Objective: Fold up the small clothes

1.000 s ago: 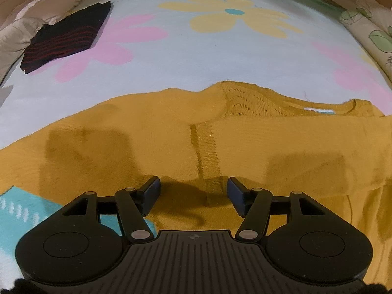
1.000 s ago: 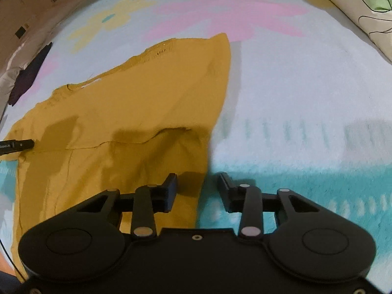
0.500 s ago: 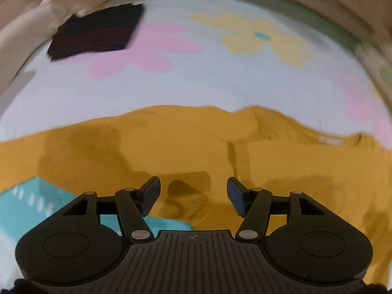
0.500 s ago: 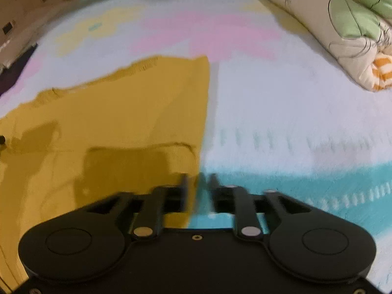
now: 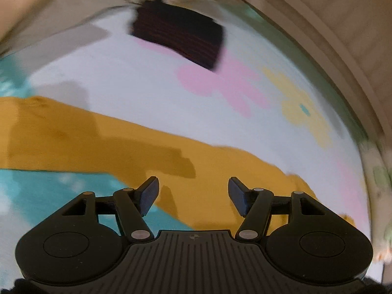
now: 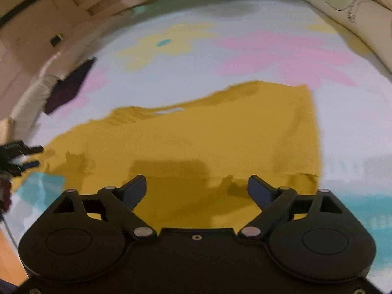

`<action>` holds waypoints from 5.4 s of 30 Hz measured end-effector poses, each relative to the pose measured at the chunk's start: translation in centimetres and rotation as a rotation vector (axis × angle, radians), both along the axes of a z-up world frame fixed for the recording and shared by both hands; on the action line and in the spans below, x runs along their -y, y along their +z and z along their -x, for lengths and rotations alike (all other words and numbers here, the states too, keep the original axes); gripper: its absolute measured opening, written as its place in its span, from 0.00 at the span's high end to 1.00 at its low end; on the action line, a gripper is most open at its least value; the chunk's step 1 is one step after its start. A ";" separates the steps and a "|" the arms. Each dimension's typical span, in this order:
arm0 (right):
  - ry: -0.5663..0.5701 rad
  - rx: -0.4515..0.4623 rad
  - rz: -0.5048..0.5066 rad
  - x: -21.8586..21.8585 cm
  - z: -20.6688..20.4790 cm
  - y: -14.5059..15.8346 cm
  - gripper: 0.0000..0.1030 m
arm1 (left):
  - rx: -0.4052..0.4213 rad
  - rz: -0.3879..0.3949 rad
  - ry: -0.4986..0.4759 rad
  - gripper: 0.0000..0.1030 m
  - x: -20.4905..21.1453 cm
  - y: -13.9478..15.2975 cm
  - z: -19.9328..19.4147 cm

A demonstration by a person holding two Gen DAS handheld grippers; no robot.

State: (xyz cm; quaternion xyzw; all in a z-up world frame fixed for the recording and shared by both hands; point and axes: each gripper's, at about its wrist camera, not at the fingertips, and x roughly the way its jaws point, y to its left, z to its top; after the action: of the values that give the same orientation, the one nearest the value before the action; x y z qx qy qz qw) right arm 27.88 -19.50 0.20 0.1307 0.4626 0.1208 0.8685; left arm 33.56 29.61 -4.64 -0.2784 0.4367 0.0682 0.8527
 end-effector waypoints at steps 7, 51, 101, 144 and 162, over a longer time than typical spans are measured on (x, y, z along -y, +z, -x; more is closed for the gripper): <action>0.081 0.030 -0.066 -3.9 -0.6 1.0 0.10 | 0.030 0.034 0.226 0.34 -7.9 0.0 1.4; 0.118 0.060 -0.101 -3.7 0.1 2.1 0.10 | 0.426 -0.147 -0.208 0.96 7.5 11.8 -1.5; 0.040 0.131 0.076 -4.6 -8.2 2.2 0.83 | -0.033 -0.112 -0.552 0.78 13.1 -0.7 -5.3; -0.046 0.136 0.150 7.0 -5.9 1.4 0.86 | 0.114 -0.058 -0.472 0.76 12.9 2.2 -5.8; -0.155 -0.024 0.163 12.0 -5.6 -5.5 0.79 | -0.014 -0.190 -0.571 0.76 16.7 -0.9 -6.2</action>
State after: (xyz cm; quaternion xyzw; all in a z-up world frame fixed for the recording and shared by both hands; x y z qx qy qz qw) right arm 33.46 -31.46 -5.32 0.0963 0.4698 0.0136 0.8774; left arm 39.79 12.87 -5.52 -0.0629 0.4947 -0.1318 0.8567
